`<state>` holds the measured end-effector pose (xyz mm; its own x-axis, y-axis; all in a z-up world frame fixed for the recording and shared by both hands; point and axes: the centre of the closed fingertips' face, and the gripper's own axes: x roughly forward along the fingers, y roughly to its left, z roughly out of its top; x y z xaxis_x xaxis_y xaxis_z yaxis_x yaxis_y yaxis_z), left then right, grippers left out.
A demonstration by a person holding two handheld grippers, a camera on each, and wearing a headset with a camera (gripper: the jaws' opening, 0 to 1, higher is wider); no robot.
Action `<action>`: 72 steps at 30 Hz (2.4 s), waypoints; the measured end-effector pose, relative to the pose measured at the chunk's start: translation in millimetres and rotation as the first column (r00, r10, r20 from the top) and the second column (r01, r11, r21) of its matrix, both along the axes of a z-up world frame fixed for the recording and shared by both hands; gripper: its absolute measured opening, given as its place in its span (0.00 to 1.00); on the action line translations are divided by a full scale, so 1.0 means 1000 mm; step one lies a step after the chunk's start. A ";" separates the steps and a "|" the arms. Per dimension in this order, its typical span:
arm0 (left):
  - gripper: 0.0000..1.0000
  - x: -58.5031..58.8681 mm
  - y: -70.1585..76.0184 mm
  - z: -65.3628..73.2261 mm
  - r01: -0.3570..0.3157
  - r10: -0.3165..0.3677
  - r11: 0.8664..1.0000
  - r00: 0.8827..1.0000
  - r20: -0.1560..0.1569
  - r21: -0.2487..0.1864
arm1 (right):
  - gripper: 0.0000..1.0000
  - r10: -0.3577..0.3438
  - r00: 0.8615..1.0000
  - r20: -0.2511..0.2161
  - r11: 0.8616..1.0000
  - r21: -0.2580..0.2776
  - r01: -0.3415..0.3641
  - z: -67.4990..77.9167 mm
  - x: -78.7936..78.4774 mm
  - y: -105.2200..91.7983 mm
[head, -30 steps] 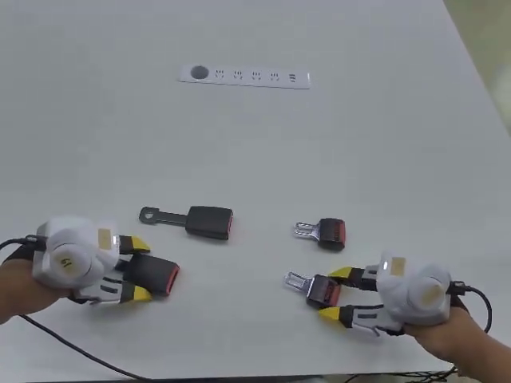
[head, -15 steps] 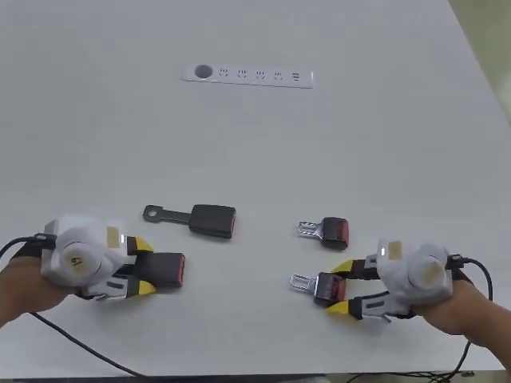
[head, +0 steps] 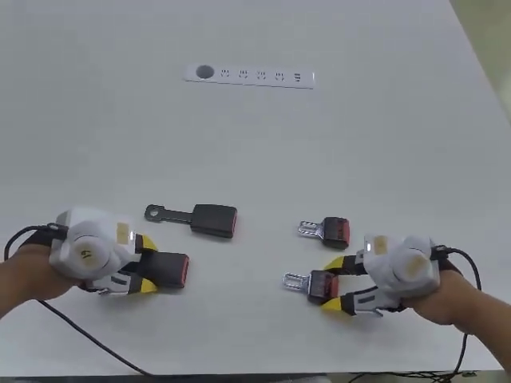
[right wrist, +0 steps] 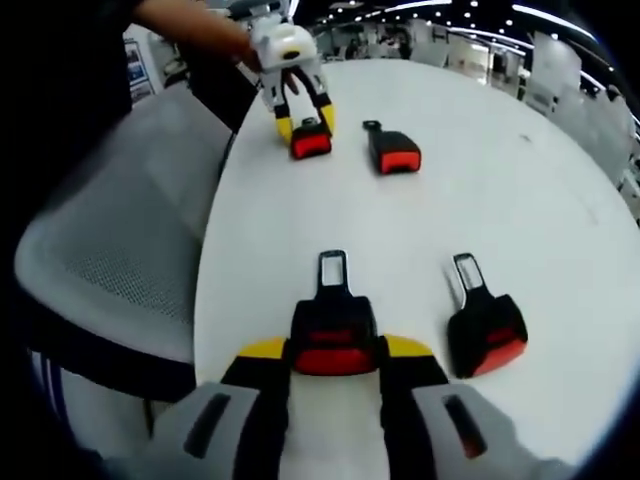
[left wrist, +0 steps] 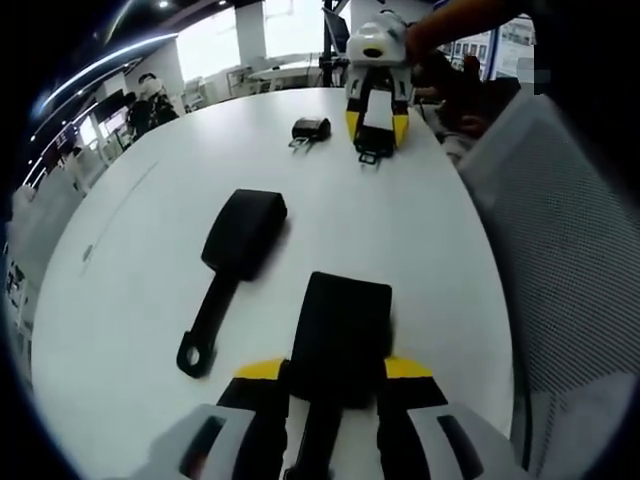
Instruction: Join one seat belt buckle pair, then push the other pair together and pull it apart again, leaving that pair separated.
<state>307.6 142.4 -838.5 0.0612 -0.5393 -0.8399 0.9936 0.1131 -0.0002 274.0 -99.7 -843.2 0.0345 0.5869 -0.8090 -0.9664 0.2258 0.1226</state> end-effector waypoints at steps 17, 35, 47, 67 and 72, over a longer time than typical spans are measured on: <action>0.35 -0.003 -0.001 0.001 0.008 -0.007 1.000 1.000 -0.013 0.016 | 0.34 0.034 0.999 0.015 0.998 0.057 -0.034 0.002 0.006 0.048; 0.35 -0.002 0.000 0.002 0.000 0.000 1.000 1.000 -0.017 0.023 | 0.35 0.061 0.997 0.040 0.988 0.140 -0.066 0.003 0.013 0.122; 0.35 -0.001 0.000 0.001 0.012 -0.011 0.999 1.000 -0.018 0.035 | 0.35 0.061 0.997 0.041 0.982 0.176 -0.067 0.002 0.016 0.157; 0.34 -0.003 0.000 -0.005 0.064 -0.064 0.996 0.998 -0.003 0.056 | 0.34 0.057 0.998 0.027 0.984 0.168 -0.061 0.002 0.015 0.175; 0.34 -0.003 -0.001 -0.006 0.062 -0.062 0.997 0.998 -0.001 0.054 | 0.34 0.048 0.999 0.025 0.986 0.159 -0.051 0.002 0.018 0.181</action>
<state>304.9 141.3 -844.1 0.0292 -0.4962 -0.8677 0.9987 0.0509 0.0045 292.4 81.0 -841.0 0.0184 0.7101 -0.7039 -0.9787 0.1569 0.1326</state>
